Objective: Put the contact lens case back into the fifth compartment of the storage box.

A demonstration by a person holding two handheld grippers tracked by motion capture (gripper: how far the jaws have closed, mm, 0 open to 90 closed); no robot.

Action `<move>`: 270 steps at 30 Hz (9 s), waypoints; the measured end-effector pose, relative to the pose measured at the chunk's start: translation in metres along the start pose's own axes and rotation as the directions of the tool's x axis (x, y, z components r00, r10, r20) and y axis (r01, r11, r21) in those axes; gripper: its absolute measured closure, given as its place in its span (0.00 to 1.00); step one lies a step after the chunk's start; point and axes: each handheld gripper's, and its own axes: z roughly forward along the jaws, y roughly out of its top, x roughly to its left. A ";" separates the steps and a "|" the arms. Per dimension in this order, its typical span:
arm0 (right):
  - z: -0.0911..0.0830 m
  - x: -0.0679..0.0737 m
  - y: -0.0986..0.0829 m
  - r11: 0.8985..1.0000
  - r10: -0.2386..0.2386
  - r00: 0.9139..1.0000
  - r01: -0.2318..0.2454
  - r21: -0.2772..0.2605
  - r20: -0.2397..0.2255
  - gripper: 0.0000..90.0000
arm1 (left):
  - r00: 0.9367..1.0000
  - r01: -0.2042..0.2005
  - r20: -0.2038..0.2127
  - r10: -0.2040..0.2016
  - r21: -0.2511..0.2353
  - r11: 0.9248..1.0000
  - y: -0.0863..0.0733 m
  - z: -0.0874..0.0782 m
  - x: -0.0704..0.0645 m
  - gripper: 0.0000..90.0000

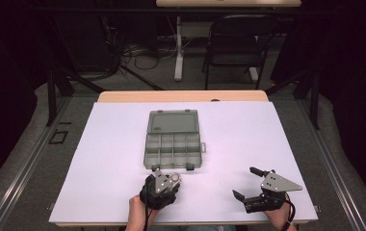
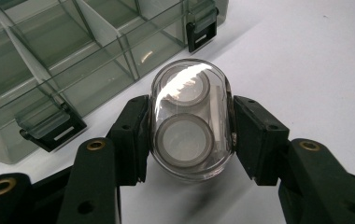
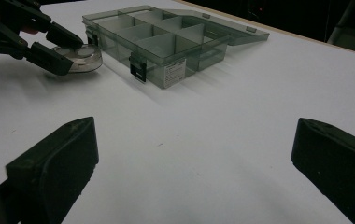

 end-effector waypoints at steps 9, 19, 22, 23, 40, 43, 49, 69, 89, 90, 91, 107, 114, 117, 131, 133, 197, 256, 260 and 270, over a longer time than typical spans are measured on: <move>-0.001 -0.001 0.000 1.000 -0.004 1.000 0.004 0.002 0.001 0.00 | 1.000 -0.003 0.003 0.003 -0.009 1.000 0.000 -0.003 0.002 0.54; -0.001 0.000 0.000 1.000 -0.003 1.000 0.003 -0.006 0.001 0.00 | 1.000 -0.009 -0.006 0.009 -0.019 1.000 -0.001 -0.007 0.002 0.54; -0.001 -0.001 0.000 1.000 -0.003 1.000 0.003 0.000 0.001 0.00 | 1.000 -0.009 -0.006 0.009 -0.021 1.000 -0.001 -0.007 0.002 0.54; -0.001 -0.001 0.000 1.000 -0.001 1.000 0.001 0.001 0.001 0.00 | 1.000 -0.013 -0.008 0.013 -0.023 1.000 -0.001 -0.008 0.003 0.54; -0.002 -0.001 0.000 1.000 0.005 1.000 -0.005 -0.006 0.002 0.00 | 1.000 -0.017 -0.018 0.016 -0.039 0.999 -0.004 -0.016 0.007 0.54; -0.001 -0.001 -0.001 1.000 0.006 1.000 -0.006 -0.005 0.001 0.00 | 1.000 -0.019 -0.021 0.018 -0.041 0.999 -0.005 -0.018 0.008 0.54; -0.001 -0.001 -0.001 1.000 0.007 1.000 -0.007 -0.006 0.001 0.00 | 0.999 -0.017 -0.030 0.016 -0.050 0.999 -0.005 -0.021 0.009 0.54; -0.001 -0.002 -0.001 1.000 0.011 1.000 -0.011 -0.001 0.003 0.01 | 0.999 -0.023 -0.047 0.020 -0.060 0.998 -0.006 -0.028 0.014 0.54; -0.003 -0.002 -0.001 1.000 0.009 1.000 -0.009 0.002 0.006 0.01 | 0.998 -0.016 -0.069 0.011 -0.079 0.997 -0.004 -0.035 0.022 0.54; -0.003 -0.002 -0.001 1.000 0.009 1.000 -0.009 0.002 0.006 0.01 | 0.997 -0.016 -0.071 0.010 -0.080 0.997 -0.004 -0.035 0.022 0.54; -0.002 -0.002 -0.001 1.000 0.006 1.000 -0.006 -0.004 0.008 0.01 | 0.997 -0.012 -0.074 0.006 -0.082 0.997 -0.004 -0.036 0.023 0.54; -0.001 -0.003 -0.002 1.000 0.009 1.000 -0.009 -0.002 0.007 0.01 | 0.995 -0.007 -0.095 -0.002 -0.101 0.995 -0.002 -0.041 0.032 0.54; 0.002 -0.004 -0.002 1.000 0.008 1.000 -0.008 0.008 0.001 0.01 | 0.995 -0.006 -0.101 -0.005 -0.109 0.994 0.000 -0.043 0.037 0.54; 0.003 -0.004 -0.002 1.000 0.008 1.000 -0.008 0.017 -0.004 0.01 | 0.995 0.000 -0.098 -0.011 -0.111 0.994 0.001 -0.043 0.037 0.54; 0.009 -0.005 -0.002 1.000 0.009 1.000 -0.009 0.025 -0.010 0.01 | 0.995 -0.008 -0.099 -0.005 -0.123 0.992 0.006 -0.043 0.040 0.54; 0.011 -0.006 -0.002 1.000 0.004 1.000 -0.004 0.027 -0.015 0.01 | 0.995 -0.010 -0.104 -0.002 -0.121 0.993 0.005 -0.043 0.041 0.54; 0.015 -0.007 -0.001 0.999 -0.006 1.000 0.007 0.037 -0.029 0.02 | 0.981 0.018 -0.189 -0.046 -0.145 0.989 0.029 -0.032 0.090 0.54; 0.014 -0.006 -0.001 0.999 -0.011 0.999 0.012 0.038 -0.031 0.02 | 0.976 -0.008 -0.220 0.008 0.001 1.000 0.031 -0.004 0.091 0.54; 0.014 -0.006 -0.001 0.999 -0.011 0.999 0.012 0.037 -0.031 0.02 | 0.976 -0.011 -0.218 0.012 0.004 1.000 0.031 -0.003 0.091 0.54; 0.013 -0.006 -0.001 0.999 -0.010 0.999 0.011 0.032 -0.032 0.02 | 0.976 -0.010 -0.217 0.012 0.012 1.000 0.031 -0.002 0.091 0.54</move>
